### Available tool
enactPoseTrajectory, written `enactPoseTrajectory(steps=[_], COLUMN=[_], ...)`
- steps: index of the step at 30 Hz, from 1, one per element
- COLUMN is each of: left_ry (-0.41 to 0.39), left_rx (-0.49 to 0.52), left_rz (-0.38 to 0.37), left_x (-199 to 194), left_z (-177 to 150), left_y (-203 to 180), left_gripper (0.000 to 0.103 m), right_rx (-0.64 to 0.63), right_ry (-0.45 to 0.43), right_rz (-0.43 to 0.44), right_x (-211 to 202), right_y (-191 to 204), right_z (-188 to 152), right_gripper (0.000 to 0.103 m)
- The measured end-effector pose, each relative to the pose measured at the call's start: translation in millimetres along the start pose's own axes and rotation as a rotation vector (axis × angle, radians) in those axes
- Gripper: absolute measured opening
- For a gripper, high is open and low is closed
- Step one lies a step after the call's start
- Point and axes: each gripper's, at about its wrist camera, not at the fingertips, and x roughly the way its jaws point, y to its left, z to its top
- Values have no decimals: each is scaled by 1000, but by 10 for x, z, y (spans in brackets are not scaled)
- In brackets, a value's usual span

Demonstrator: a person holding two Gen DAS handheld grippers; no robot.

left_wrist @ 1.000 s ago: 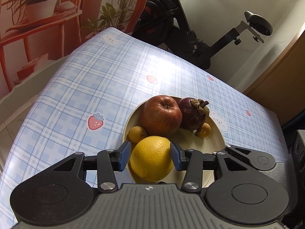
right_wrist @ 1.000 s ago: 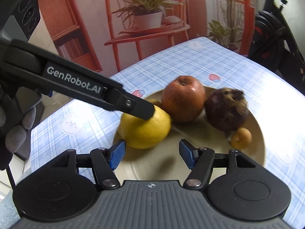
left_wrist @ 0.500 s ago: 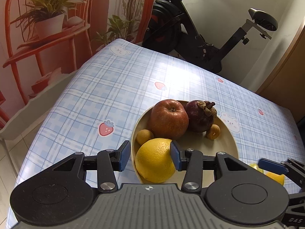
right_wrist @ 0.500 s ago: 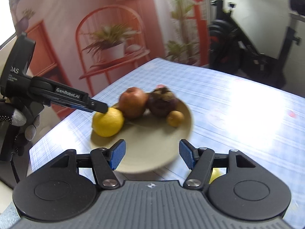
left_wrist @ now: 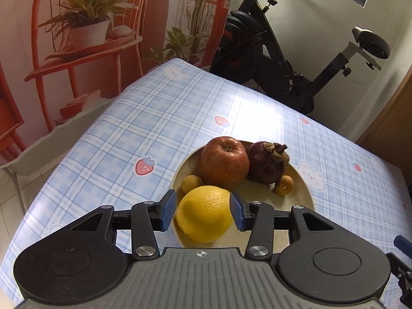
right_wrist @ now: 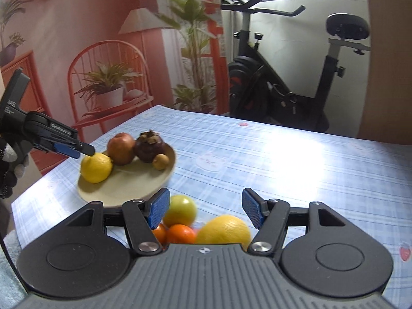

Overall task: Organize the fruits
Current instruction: 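Lower the orange onto the plate and open the left tool, then grasp another orange with the left tool while the right tool grasps another lemon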

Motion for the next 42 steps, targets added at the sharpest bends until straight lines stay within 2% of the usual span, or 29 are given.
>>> enactPoseTrajectory(steps=[5,10,24,31,37,39,42], left_ry=[-62,-70,82,213,281,298,310], left_rx=[57,126,255,301,320,316,318], left_rz=[-23,-103,-325,-449,-475,-481,-481], left_x=[-152,-195,1,226,389,435,502], left_z=[-54,-167,-288,-411,-510,-519,-526], left_y=[-319,-698,-1443,-1770,-1886,-1871,-1850], left_gripper=[48,48,48,48,47,47,47], right_rx=[29,42,-48,38,92,104,94], right_ry=[-22,-2,130,185,223,223,214], right_rz=[-23,-28,29,90,135,150,149], right_x=[-122,-153,58,208,280,290,283], right_y=[-163,-235,-128,-286,-345,-358,-364], right_z=[-117,-235,-284,-270,-260,-261,-250], right_gripper=[65,65,65,65,65,60,60])
